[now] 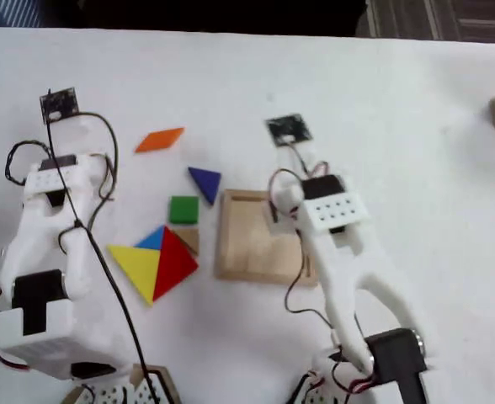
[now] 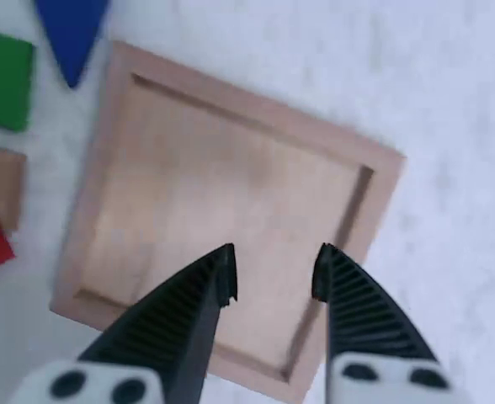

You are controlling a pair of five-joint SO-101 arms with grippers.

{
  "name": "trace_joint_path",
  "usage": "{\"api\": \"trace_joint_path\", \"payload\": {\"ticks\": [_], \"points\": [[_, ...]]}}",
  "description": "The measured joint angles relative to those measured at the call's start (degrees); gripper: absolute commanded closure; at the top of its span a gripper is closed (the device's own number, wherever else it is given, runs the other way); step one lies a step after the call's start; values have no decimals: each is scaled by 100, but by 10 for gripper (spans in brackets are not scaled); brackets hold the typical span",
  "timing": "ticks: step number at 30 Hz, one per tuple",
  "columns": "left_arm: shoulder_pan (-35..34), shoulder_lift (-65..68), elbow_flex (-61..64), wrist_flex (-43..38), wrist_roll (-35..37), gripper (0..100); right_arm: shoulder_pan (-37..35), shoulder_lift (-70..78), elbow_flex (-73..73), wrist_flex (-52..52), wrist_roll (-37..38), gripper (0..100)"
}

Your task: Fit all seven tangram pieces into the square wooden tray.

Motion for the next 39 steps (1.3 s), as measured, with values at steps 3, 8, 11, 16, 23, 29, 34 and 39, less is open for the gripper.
{"api": "trace_joint_path", "payload": {"ticks": [3,8,11,16,23,29,34,39], "points": [[0,0,0,0,0,950,-229,378,-440,-79,-18,850],[0,0,0,0,0,950,-440,1371,-1371,-185,-149,850],[0,0,0,0,0,950,-589,1978,-2013,-185,-211,850],[0,0,0,0,0,903,-941,2980,-3077,-185,-229,850],[0,0,0,0,0,849,-1336,4088,-4237,-185,-229,850],[0,0,0,0,0,849,-1319,4765,-4888,-185,-114,761],[-9,0,0,0,0,849,-1345,5055,-5125,-18,246,733],[-9,0,0,0,0,849,-1336,5266,-5345,44,316,773]]}}
